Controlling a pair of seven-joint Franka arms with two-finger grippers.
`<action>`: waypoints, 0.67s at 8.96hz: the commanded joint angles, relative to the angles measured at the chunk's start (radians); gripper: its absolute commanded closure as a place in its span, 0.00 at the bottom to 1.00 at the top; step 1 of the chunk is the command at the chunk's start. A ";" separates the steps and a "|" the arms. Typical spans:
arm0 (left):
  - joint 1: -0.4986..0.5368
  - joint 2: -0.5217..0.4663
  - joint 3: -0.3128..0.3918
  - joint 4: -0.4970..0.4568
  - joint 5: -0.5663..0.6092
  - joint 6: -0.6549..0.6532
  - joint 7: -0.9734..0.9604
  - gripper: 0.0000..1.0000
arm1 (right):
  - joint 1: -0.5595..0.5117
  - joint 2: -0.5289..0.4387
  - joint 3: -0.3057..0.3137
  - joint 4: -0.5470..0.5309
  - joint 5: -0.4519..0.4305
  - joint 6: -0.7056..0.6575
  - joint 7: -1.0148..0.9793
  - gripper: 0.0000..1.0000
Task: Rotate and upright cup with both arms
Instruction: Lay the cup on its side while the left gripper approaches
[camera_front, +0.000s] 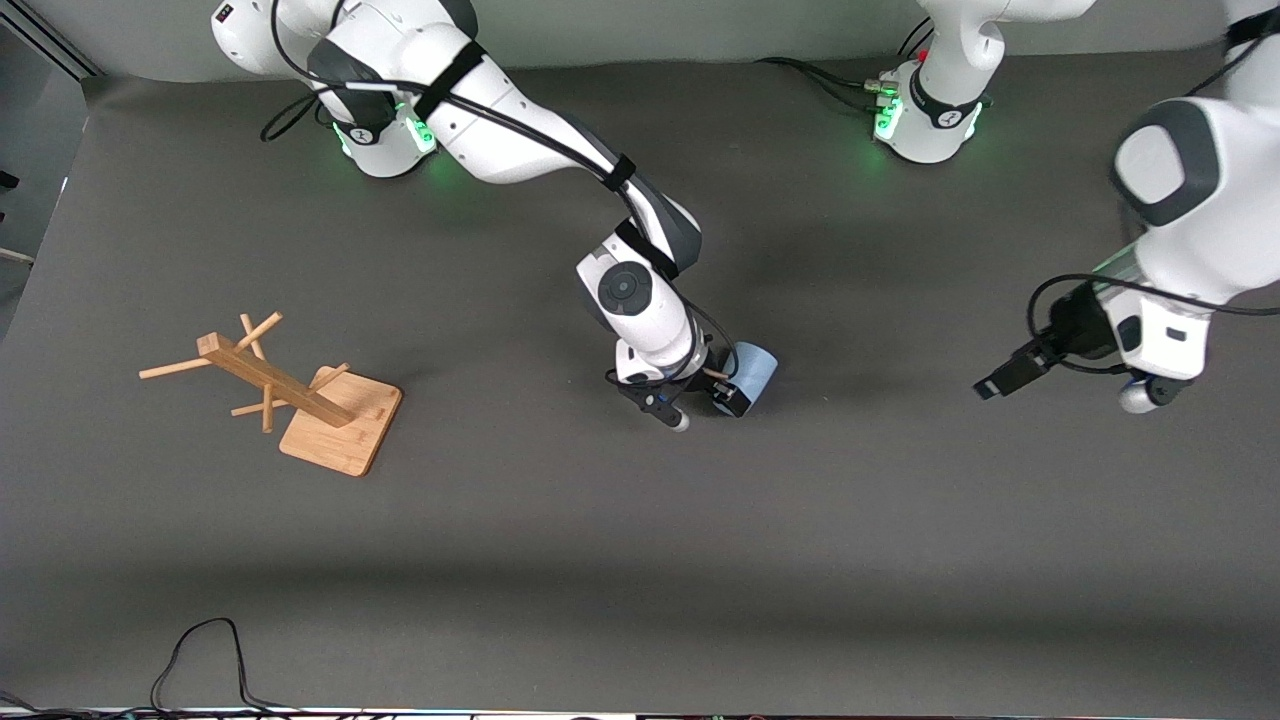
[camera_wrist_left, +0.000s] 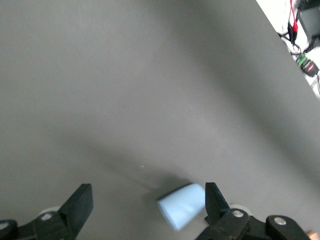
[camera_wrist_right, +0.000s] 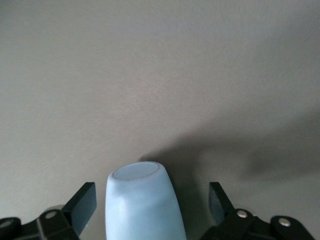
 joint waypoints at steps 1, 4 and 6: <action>-0.127 -0.024 0.012 -0.159 -0.055 0.241 -0.209 0.00 | 0.002 -0.206 -0.048 -0.197 -0.010 -0.088 -0.159 0.00; -0.350 0.163 0.012 -0.215 -0.055 0.592 -0.496 0.00 | -0.001 -0.467 -0.143 -0.450 -0.010 -0.155 -0.478 0.00; -0.424 0.249 0.012 -0.211 -0.055 0.683 -0.561 0.00 | 0.000 -0.593 -0.251 -0.485 -0.010 -0.354 -0.715 0.00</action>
